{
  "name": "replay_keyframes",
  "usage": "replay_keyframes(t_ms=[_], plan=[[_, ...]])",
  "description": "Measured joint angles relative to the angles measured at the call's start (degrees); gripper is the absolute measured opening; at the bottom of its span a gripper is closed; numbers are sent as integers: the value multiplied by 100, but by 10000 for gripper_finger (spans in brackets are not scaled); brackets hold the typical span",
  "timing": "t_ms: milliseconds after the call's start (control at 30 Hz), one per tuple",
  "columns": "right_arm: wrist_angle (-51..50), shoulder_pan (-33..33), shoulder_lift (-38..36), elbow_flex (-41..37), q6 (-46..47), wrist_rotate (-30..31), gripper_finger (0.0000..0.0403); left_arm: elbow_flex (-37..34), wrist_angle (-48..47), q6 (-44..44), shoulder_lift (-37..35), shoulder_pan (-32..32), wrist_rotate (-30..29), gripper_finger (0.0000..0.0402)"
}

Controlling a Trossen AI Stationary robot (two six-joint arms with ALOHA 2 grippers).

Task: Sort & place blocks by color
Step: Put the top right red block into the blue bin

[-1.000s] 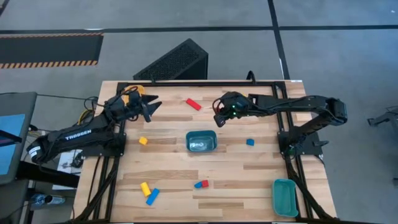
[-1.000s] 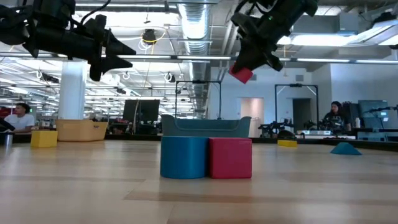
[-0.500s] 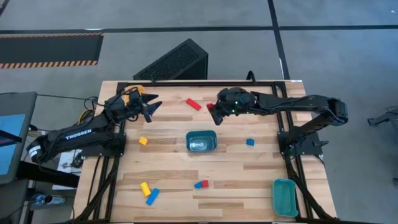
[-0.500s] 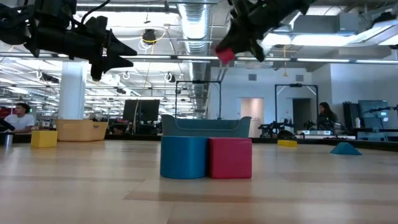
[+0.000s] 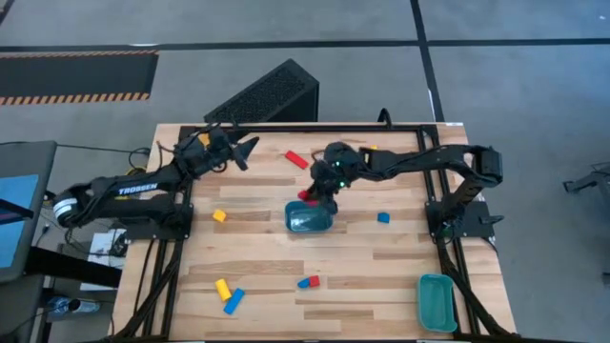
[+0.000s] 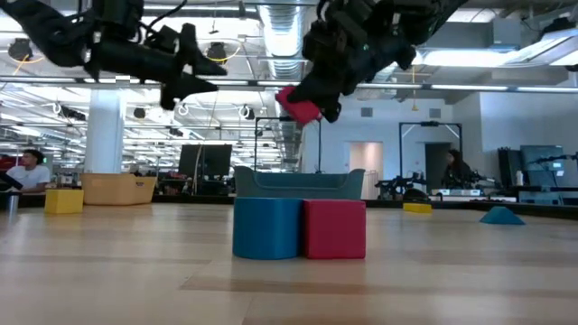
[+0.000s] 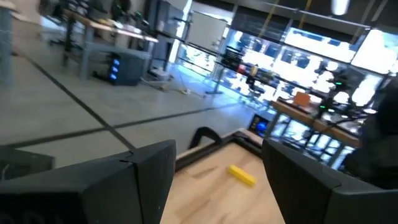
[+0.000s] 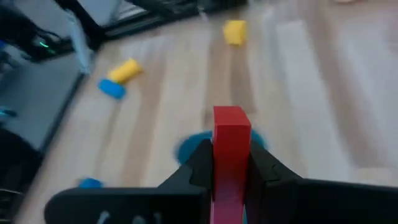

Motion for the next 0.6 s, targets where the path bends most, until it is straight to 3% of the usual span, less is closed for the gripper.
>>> replay_keyframes(t_ms=[267, 600], plan=[[-394, 275, 466, -17, -647, -94, 57, 901, -454, -13, 666, -762, -260, 224], [-472, 871, 902, -21, -710, 1325, 90, 1571, -1851, -70, 843, -1873, -1429, 224]])
